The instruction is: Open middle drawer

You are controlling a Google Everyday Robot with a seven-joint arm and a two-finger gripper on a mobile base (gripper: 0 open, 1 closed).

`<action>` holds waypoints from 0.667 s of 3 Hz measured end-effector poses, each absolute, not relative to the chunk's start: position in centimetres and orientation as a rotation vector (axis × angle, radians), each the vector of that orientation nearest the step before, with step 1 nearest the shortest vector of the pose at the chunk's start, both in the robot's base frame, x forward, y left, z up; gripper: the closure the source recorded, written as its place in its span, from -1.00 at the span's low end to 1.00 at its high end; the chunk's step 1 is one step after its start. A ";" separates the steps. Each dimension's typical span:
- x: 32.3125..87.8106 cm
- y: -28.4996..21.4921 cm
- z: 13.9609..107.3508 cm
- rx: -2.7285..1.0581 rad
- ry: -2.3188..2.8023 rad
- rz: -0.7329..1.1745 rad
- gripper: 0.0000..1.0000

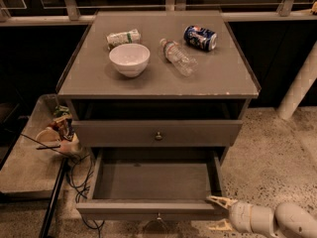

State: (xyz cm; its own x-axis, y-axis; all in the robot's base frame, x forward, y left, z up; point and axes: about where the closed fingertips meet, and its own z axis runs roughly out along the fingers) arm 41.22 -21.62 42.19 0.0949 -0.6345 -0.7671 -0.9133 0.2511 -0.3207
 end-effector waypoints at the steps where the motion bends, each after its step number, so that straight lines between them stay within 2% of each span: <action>1: 41.2 -21.6 42.2 -1.466 1.621 0.389 -1.00; 2: 41.2 -21.6 42.2 -1.466 1.621 0.389 -1.00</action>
Offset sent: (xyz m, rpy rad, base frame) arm 0.0000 0.0000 0.0000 0.0000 0.0000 0.0001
